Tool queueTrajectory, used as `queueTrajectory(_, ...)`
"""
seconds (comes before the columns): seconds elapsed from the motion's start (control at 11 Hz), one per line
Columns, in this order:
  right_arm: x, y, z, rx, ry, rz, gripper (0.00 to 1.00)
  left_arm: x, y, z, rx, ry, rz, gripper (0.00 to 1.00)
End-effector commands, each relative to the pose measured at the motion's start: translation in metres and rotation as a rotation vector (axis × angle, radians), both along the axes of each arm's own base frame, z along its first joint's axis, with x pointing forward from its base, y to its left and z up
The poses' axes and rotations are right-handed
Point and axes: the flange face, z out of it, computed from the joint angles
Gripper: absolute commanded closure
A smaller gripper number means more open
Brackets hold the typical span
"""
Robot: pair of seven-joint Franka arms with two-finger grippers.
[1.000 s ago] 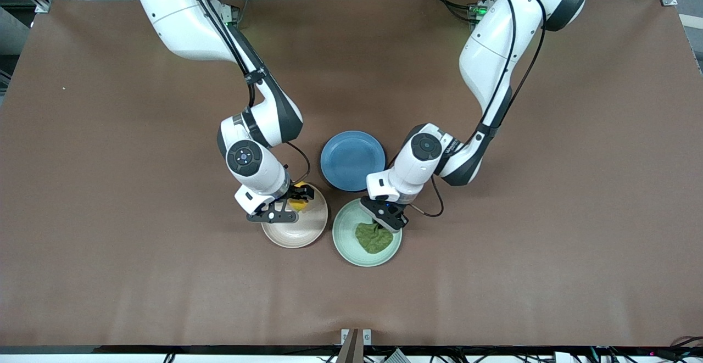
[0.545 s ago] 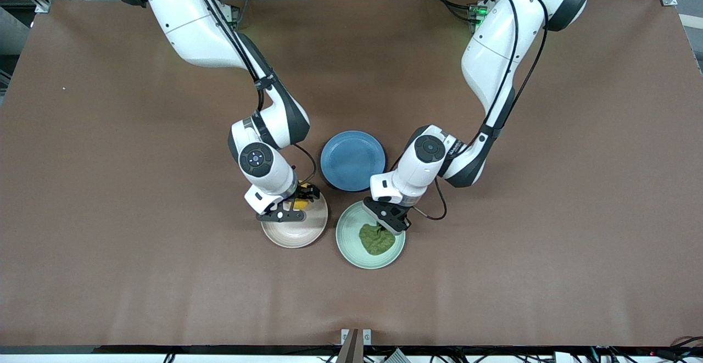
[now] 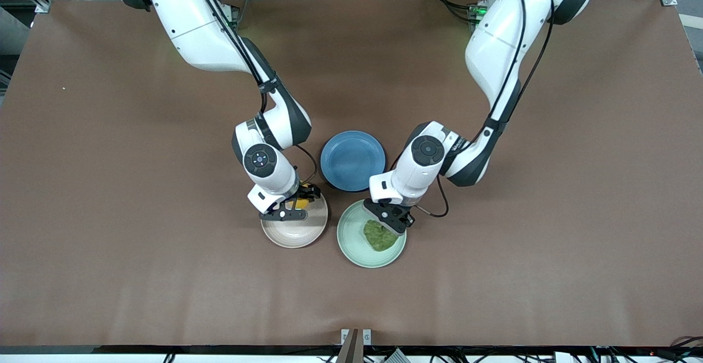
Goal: Pick lemon and lettuce from plates
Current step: 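Lift the lettuce and lemon off the plates with both grippers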
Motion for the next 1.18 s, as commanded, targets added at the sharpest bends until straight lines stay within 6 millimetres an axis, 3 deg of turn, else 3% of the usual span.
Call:
queueTrajectory(0.0, -0.001, 0.002, -0.007, -0.003, -0.015, -0.013, 0.00, 0.001, 0.021, 0.064, 0.032, 0.105, 0.076, 1.00)
queueTrajectory(0.09, -0.001, 0.002, -0.007, -0.003, -0.014, -0.014, 0.00, 0.009, 0.042, 0.086, 0.041, 0.134, 0.109, 1.00)
queueTrajectory(0.18, -0.001, 0.002, -0.007, -0.003, -0.012, -0.013, 0.10, 0.014, 0.062, 0.103, 0.060, 0.164, 0.129, 1.00)
queueTrajectory(0.27, -0.002, 0.002, -0.007, -0.005, -0.008, -0.012, 0.26, 0.018, 0.083, 0.119, 0.077, 0.191, 0.152, 1.00)
queueTrajectory(0.36, -0.002, 0.002, -0.008, -0.007, -0.002, -0.013, 0.41, 0.023, 0.106, 0.130, 0.099, 0.226, 0.179, 1.00)
queueTrajectory(0.55, 0.002, -0.004, -0.002, 0.001, -0.003, -0.026, 0.53, 0.031, 0.159, 0.139, 0.137, 0.304, 0.243, 1.00)
queueTrajectory(0.64, 0.003, -0.007, 0.004, 0.001, 0.010, -0.029, 0.54, 0.034, 0.184, 0.140, 0.154, 0.343, 0.268, 1.00)
queueTrajectory(0.82, 0.016, -0.035, 0.026, -0.005, 0.042, -0.047, 0.54, 0.043, 0.233, 0.131, 0.183, 0.389, 0.317, 1.00)
queueTrajectory(1.09, 0.035, -0.090, 0.071, 0.002, 0.073, -0.031, 0.54, 0.060, 0.305, 0.096, 0.258, 0.399, 0.368, 1.00)
